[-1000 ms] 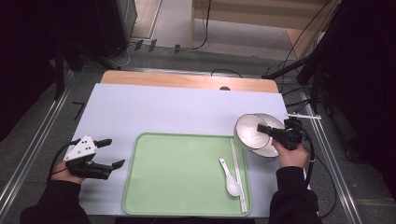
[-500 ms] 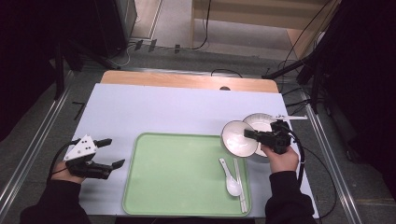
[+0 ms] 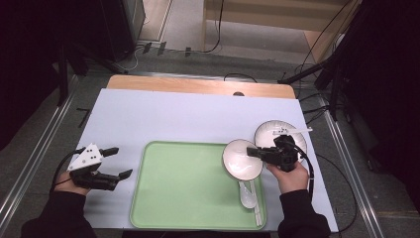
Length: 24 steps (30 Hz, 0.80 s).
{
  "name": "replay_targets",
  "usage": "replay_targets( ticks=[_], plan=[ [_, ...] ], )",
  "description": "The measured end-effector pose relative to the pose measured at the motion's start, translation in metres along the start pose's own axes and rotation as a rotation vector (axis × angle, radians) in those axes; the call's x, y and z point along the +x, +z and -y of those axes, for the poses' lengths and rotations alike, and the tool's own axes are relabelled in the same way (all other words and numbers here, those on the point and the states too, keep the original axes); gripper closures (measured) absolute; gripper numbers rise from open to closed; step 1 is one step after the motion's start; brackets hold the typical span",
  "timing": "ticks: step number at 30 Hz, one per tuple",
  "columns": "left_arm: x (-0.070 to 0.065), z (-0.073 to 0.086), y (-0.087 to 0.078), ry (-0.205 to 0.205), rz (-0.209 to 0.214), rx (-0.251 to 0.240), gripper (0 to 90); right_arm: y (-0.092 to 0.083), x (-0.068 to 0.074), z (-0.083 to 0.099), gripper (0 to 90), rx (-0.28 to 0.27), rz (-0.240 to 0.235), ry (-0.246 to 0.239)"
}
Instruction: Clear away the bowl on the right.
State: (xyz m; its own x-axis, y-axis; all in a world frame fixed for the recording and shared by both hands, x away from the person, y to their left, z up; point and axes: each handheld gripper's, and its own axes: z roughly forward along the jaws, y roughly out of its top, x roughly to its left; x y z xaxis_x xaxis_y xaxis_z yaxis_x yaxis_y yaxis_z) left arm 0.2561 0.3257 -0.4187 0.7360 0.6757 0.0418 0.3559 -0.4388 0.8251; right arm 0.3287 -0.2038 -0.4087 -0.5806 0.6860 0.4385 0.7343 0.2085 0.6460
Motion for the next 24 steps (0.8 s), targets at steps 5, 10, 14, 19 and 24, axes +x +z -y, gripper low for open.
replay_targets(
  ticks=[5,10,14,19,24],
  plan=[
    [0.0,0.0,0.001,0.005,0.003,0.003,13.4,0.005,0.01,0.007,81.5,0.035,-0.028,-0.017],
    [0.0,0.0,0.0,0.0,0.003,0.0,13.4,0.008,0.017,0.012,81.5,0.064,-0.042,-0.042],
    [-0.001,0.0,0.0,0.003,0.005,0.003,13.4,0.01,0.023,0.017,81.5,0.08,-0.053,-0.053],
    [0.0,-0.001,0.0,0.002,0.005,0.0,13.4,0.012,0.028,0.022,81.4,0.098,-0.061,-0.073],
    [-0.001,-0.001,0.0,0.004,0.004,0.004,13.4,0.015,0.03,0.028,81.2,0.125,-0.07,-0.096]
  ],
)
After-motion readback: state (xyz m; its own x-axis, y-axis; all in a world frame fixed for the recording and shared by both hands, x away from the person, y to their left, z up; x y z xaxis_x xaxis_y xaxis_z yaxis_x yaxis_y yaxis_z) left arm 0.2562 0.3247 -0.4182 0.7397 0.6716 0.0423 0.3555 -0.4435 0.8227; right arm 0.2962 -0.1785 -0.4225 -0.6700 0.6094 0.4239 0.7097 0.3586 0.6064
